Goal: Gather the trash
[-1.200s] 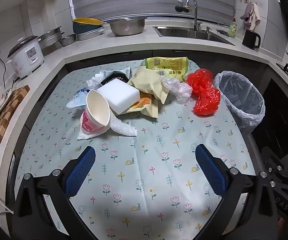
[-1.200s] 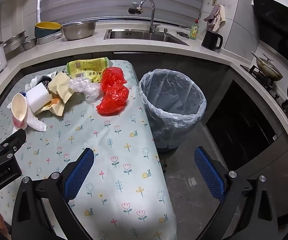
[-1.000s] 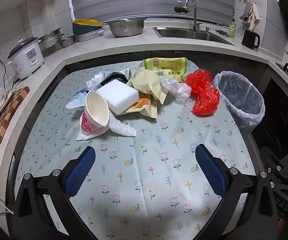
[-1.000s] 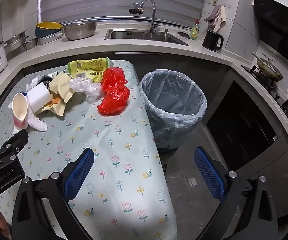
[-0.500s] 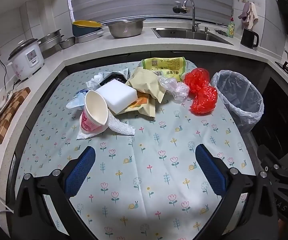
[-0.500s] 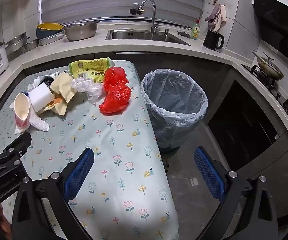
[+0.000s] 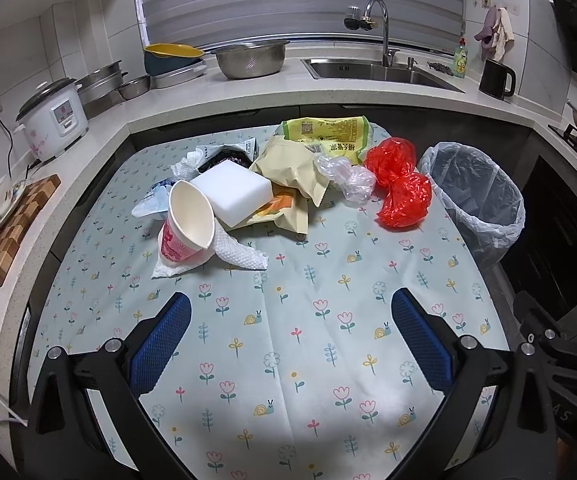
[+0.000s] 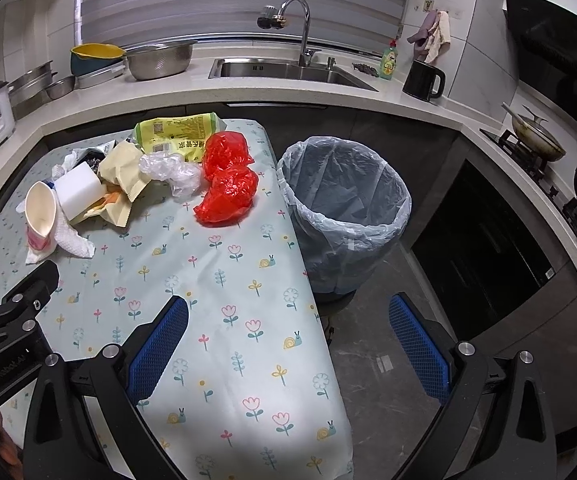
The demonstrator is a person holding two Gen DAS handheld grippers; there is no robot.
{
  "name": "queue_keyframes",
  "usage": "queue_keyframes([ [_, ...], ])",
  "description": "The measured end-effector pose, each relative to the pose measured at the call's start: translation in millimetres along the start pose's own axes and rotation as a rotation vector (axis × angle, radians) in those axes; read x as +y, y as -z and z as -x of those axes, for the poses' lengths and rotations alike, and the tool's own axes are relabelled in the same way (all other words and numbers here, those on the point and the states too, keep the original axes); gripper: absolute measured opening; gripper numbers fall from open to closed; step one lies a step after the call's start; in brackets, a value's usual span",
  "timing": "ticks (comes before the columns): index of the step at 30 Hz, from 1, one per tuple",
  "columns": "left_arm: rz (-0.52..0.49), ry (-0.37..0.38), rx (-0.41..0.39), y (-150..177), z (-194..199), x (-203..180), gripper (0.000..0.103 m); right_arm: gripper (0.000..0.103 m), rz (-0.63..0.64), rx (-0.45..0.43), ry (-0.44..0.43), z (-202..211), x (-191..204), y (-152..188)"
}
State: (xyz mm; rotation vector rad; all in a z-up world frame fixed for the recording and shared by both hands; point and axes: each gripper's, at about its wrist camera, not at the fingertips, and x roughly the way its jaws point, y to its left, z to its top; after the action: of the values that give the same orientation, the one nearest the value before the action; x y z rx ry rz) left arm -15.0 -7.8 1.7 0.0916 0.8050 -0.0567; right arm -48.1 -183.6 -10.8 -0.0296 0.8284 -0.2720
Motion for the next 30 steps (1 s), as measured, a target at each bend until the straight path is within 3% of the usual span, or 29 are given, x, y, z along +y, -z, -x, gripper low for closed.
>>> queue_keyframes([
  [30,0.001,0.006,0.013,5.3,-5.1,4.7,0.096,0.096,0.003,0.0,0.011,0.3,-0.6,1.5],
])
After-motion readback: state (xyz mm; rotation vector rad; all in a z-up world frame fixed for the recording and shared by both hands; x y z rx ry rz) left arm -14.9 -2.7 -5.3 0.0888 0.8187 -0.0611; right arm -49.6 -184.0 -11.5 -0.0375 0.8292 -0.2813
